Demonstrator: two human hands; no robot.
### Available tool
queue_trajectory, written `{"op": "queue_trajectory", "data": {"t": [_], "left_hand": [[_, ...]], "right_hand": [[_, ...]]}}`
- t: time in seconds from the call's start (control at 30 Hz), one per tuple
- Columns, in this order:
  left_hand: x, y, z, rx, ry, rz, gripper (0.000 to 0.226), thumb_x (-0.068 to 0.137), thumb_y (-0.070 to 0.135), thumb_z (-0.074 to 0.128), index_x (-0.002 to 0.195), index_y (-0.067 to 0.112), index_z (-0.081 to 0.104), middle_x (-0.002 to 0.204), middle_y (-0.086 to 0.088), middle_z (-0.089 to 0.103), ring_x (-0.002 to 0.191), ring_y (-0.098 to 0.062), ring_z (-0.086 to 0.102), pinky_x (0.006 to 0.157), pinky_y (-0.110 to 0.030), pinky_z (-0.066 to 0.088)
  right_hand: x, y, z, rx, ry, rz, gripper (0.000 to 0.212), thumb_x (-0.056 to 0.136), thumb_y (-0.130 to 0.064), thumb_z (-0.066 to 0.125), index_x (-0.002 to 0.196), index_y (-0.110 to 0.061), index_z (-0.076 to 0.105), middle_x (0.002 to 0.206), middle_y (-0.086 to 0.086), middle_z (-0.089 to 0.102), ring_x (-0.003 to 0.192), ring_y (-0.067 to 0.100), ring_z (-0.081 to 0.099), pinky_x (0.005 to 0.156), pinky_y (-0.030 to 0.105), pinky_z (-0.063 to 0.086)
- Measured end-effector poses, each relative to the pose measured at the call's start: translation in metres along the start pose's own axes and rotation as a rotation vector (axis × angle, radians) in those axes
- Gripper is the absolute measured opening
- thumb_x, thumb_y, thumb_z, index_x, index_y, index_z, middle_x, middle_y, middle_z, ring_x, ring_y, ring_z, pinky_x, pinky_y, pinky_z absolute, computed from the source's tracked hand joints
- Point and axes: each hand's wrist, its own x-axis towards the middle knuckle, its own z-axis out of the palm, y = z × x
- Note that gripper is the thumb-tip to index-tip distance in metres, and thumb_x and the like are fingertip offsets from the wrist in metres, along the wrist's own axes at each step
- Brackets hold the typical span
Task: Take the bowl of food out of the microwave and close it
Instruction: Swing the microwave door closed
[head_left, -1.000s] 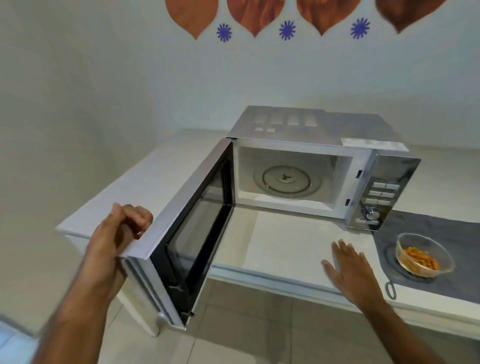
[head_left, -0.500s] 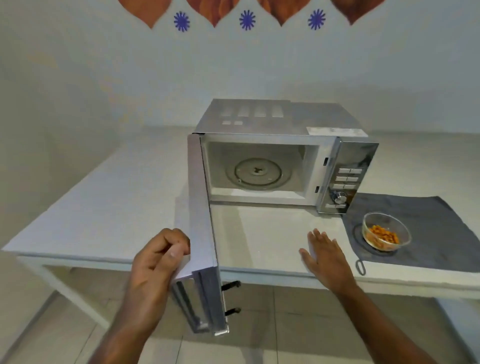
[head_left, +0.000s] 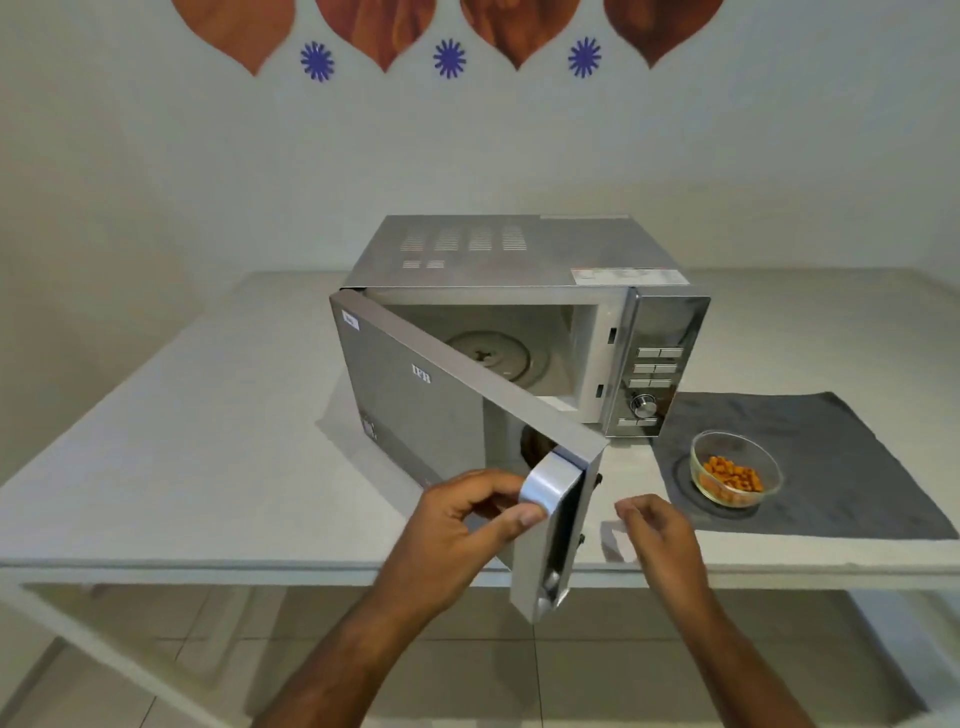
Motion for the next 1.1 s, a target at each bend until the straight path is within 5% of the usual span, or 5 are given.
{"op": "queue_trajectory", "data": {"t": [0.17,0.57,0.7,0.87,1.1], "left_hand": [[0.038,-0.004,0.032,-0.077,0.003,0.018,0.017,0.094,0.059,0.068,0.107,0.052,0.075,0.102,0.021,0.077,0.096,-0.006,0.071,0.077,-0.014,0.056],[0.140,-0.026,0.095,0.074,0.163,-0.006,0.027,0.098,0.051,0.070,0.114,0.029,0.075,0.107,0.014,0.077,0.099,-0.002,0.071,0.082,-0.027,0.063],[0.167,-0.029,0.101,0.093,0.169,-0.021,0.030,0.099,0.047,0.071,0.116,0.023,0.075,0.106,0.007,0.078,0.097,-0.010,0.072,0.078,-0.028,0.065],[0.193,-0.032,0.105,0.155,0.183,-0.023,0.031,0.100,0.042,0.070,0.120,0.019,0.075,0.109,0.002,0.077,0.101,-0.013,0.072,0.084,-0.040,0.068],[0.217,-0.032,0.108,0.212,0.207,-0.041,0.031,0.099,0.038,0.072,0.121,0.017,0.077,0.110,0.000,0.078,0.100,-0.015,0.072,0.087,-0.040,0.067]], "right_hand": [[-0.009,-0.023,-0.014,0.146,0.037,-0.104,0.047,0.105,-0.043,0.058,0.066,-0.018,0.069,0.065,0.013,0.064,0.060,0.017,0.059,0.066,0.038,0.045],[0.015,-0.058,-0.011,-0.089,-0.049,-0.329,0.022,0.102,-0.049,0.059,0.120,-0.039,0.065,0.116,-0.023,0.065,0.097,0.008,0.067,0.072,0.018,0.054],[0.046,-0.058,-0.010,-0.101,-0.092,-0.220,0.026,0.106,-0.037,0.056,0.129,-0.026,0.065,0.116,-0.010,0.073,0.093,0.010,0.072,0.081,0.037,0.062],[0.076,-0.071,-0.016,-0.096,-0.185,-0.160,0.023,0.108,-0.034,0.052,0.127,-0.026,0.063,0.121,-0.003,0.072,0.100,0.016,0.073,0.077,0.023,0.055],[0.096,-0.075,-0.011,-0.114,-0.162,-0.142,0.019,0.109,-0.037,0.050,0.125,-0.031,0.059,0.126,-0.003,0.068,0.108,0.020,0.072,0.093,0.039,0.060]]}}
